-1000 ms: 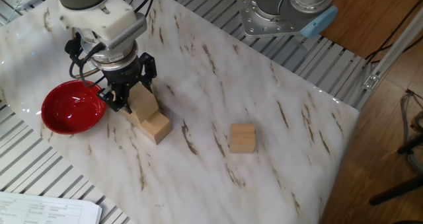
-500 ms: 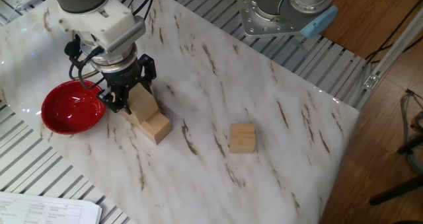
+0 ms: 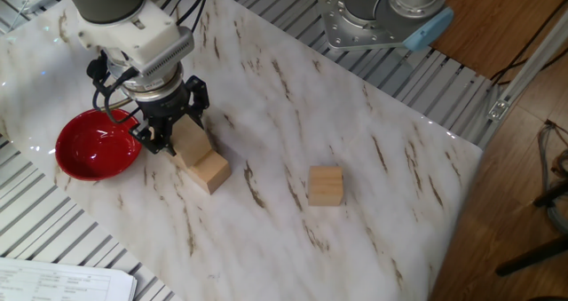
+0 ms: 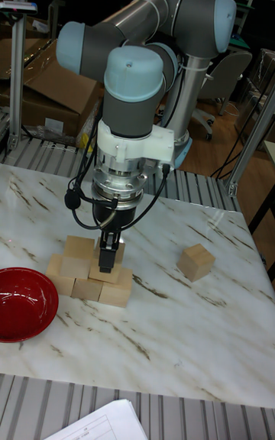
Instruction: Stack the blocks into a pyramid shape
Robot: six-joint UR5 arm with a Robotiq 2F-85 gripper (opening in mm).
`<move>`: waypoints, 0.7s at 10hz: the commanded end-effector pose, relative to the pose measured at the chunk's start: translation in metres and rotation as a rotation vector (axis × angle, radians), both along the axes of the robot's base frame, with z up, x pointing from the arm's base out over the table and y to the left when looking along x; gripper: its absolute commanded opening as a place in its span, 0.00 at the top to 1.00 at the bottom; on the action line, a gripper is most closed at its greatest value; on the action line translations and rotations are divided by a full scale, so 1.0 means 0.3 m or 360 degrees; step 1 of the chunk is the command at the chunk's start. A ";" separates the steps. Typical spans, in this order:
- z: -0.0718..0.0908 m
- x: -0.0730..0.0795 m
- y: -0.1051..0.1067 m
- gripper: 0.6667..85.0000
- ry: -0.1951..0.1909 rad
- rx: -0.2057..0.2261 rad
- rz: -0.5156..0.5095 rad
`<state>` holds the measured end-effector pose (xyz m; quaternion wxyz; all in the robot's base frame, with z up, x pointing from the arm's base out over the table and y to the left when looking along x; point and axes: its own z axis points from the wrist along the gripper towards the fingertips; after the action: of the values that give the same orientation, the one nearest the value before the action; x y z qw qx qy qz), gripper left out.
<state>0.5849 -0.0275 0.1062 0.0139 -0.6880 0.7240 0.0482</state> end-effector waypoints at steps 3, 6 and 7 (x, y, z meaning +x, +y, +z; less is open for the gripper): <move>-0.007 0.010 0.008 1.00 -0.0008 0.0019 -0.0003; -0.014 0.014 0.006 1.00 -0.0011 0.0017 0.0004; -0.016 0.014 0.007 1.00 -0.0012 0.0020 0.0011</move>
<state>0.5872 -0.0275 0.1018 0.0149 -0.6902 0.7219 0.0473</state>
